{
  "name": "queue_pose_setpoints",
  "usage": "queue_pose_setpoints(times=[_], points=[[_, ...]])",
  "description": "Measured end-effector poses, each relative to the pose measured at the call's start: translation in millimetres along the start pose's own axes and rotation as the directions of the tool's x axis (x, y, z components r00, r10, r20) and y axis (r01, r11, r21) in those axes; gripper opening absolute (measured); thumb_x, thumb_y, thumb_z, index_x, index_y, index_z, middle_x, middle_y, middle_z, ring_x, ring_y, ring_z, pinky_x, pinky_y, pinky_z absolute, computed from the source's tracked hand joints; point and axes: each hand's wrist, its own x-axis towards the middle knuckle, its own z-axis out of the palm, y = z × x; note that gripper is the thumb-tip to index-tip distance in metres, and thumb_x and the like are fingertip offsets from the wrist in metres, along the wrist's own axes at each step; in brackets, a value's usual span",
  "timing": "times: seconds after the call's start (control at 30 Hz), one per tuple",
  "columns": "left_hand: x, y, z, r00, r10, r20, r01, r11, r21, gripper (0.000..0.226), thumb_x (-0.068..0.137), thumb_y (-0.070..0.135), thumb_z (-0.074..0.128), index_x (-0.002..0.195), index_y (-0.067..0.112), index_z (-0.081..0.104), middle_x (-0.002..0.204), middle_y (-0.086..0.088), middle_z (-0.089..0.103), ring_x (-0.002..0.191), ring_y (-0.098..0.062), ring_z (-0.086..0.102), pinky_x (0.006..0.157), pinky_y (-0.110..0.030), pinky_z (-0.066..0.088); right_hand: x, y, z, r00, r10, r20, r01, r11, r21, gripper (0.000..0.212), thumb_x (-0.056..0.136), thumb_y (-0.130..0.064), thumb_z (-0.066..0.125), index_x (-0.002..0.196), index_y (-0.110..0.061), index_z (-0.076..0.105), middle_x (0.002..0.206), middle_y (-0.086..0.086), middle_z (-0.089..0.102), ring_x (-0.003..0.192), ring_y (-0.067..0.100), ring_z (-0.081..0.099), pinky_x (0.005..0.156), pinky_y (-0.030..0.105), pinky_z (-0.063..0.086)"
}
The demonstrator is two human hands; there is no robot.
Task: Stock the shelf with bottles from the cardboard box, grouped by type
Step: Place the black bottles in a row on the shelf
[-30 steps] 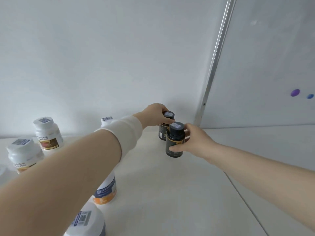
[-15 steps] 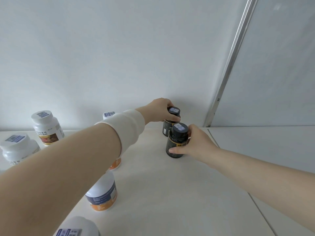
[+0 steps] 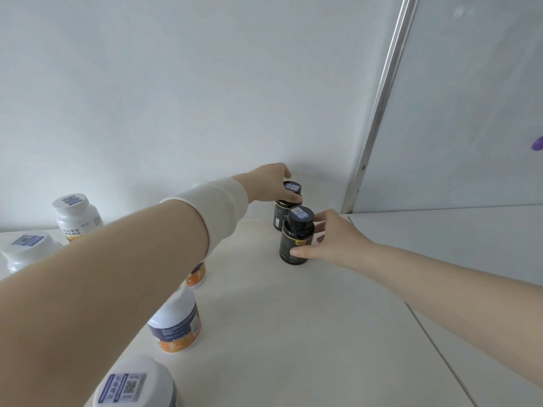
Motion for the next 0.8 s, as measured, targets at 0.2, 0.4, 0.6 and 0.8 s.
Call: queue_pose_setpoints(times=[0.2, 0.4, 0.6, 0.8], points=[[-48.4, 28.3, -38.6, 0.997, -0.005, -0.073, 0.018, 0.983, 0.185, 0.06, 0.085, 0.04, 0.062, 0.134, 0.012, 0.042, 0.137, -0.004, 0.048, 0.126, -0.023, 0.043, 0.101, -0.034, 0.035, -34.3, -19.8, -34.4, 0.994, -0.091, -0.055, 0.078, 0.975, -0.208, 0.075, 0.078, -0.04, 0.07, 0.134, -0.008, 0.033, 0.138, 0.008, 0.04, 0.125, 0.021, 0.043, 0.099, 0.031, 0.039], [-154.0, 60.7, -55.3, 0.983, 0.008, -0.186, 0.078, 0.89, 0.45, 0.055, 0.088, 0.038, 0.059, 0.134, 0.013, 0.041, 0.125, -0.006, 0.053, 0.115, -0.027, 0.051, 0.089, -0.035, 0.042, -110.1, -51.0, -50.7, 0.964, -0.252, -0.09, 0.193, 0.887, -0.42, 0.069, 0.088, -0.038, 0.056, 0.143, -0.013, 0.022, 0.144, 0.01, 0.031, 0.132, 0.026, 0.034, 0.099, 0.034, 0.035], [-295.2, 77.2, -58.3, 0.934, 0.032, -0.356, 0.242, 0.678, 0.694, 0.048, 0.091, 0.033, 0.056, 0.131, 0.01, 0.042, 0.123, -0.01, 0.053, 0.114, -0.03, 0.051, 0.081, -0.035, 0.04, -201.4, -81.5, -33.8, 0.876, -0.478, -0.065, 0.352, 0.726, -0.591, 0.057, 0.091, -0.032, 0.051, 0.14, -0.011, 0.03, 0.136, 0.014, 0.039, 0.127, 0.032, 0.037, 0.098, 0.039, 0.035], [-433.1, 55.7, -66.3, 0.917, -0.079, -0.392, 0.374, 0.517, 0.77, 0.049, 0.091, 0.034, 0.055, 0.131, 0.01, 0.042, 0.122, -0.01, 0.054, 0.112, -0.03, 0.053, 0.077, -0.034, 0.039, -281.0, -126.0, 25.2, 0.795, -0.604, 0.056, 0.488, 0.582, -0.651, 0.046, 0.091, -0.03, 0.047, 0.131, -0.009, 0.039, 0.128, 0.016, 0.044, 0.119, 0.033, 0.043, 0.09, 0.038, 0.037]])
